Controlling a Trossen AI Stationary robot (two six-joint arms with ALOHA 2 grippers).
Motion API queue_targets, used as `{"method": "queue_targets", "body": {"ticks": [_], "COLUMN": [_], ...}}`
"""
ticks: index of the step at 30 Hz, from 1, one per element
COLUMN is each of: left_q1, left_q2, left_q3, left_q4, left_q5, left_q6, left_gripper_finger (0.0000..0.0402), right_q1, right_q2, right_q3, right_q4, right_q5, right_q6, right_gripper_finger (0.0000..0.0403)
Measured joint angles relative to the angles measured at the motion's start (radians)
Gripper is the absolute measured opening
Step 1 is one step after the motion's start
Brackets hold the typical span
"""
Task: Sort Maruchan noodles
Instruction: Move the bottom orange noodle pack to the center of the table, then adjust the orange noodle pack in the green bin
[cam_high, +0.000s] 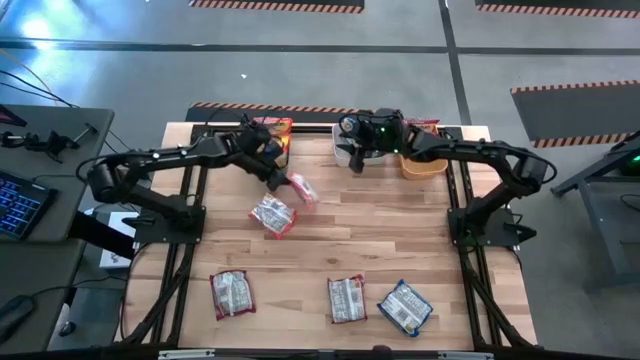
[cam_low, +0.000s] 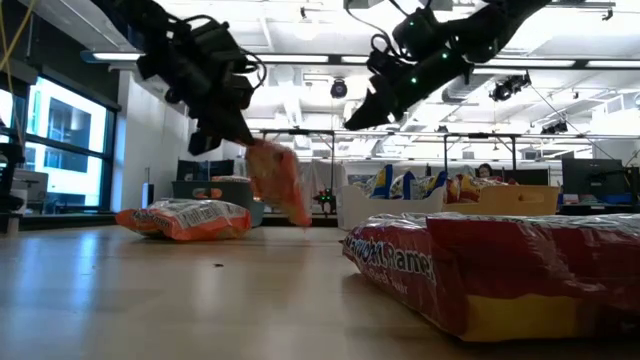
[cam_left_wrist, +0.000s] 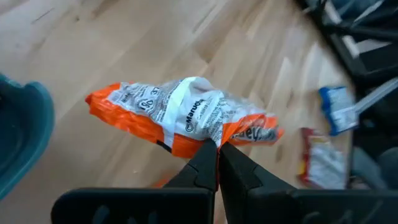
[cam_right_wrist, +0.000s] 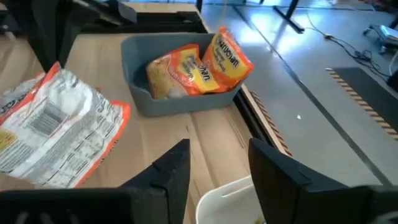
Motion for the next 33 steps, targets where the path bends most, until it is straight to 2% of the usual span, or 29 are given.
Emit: {"method": "queue_targets", "body": {"ticks": [2, 7, 13, 18, 22, 28, 33], "left_q1": [-0.038, -0.125, -0.135, -0.05, 0.074, 0.261, 0.311], "left_q2": [0.0, 0.0, -0.004, -0.003, 0.021, 0.176, 0.295], "left_q3": [0.0, 0.0, 0.069, 0.177, 0.238, 0.267, 0.297], "left_q4": [-0.008, -0.014, -0.059, -0.142, -0.207, -0.279, -0.23], "left_q5": [-0.043, -0.063, -0.121, -0.204, -0.357, -0.384, -0.496], "left_q6": [0.02, 0.034, 0.115, 0.258, 0.364, 0.403, 0.482], "left_gripper_finger": [0.0, 0.0008, 0.007, 0.0126, 0.0149, 0.0183, 0.0214], "right_q1": [-0.011, -0.026, -0.026, -0.042, -0.076, -0.131, -0.15], "right_q2": [0.0, 0.0, 0.0, 0.0, 0.0, 0.0, 0.0], "right_q3": [0.001, -0.024, -0.024, -0.024, -0.024, -0.024, -0.024], "right_q4": [-0.001, 0.011, 0.046, 0.049, 0.049, 0.049, 0.049], "right_q5": [-0.029, -0.107, -0.108, -0.109, -0.109, -0.108, -0.108], "right_q6": [-0.013, -0.001, -0.019, -0.064, -0.097, -0.106, -0.097], "right_gripper_finger": [0.0144, 0.0128, 0.0113, 0.0112, 0.0112, 0.0112, 0.0112]}}
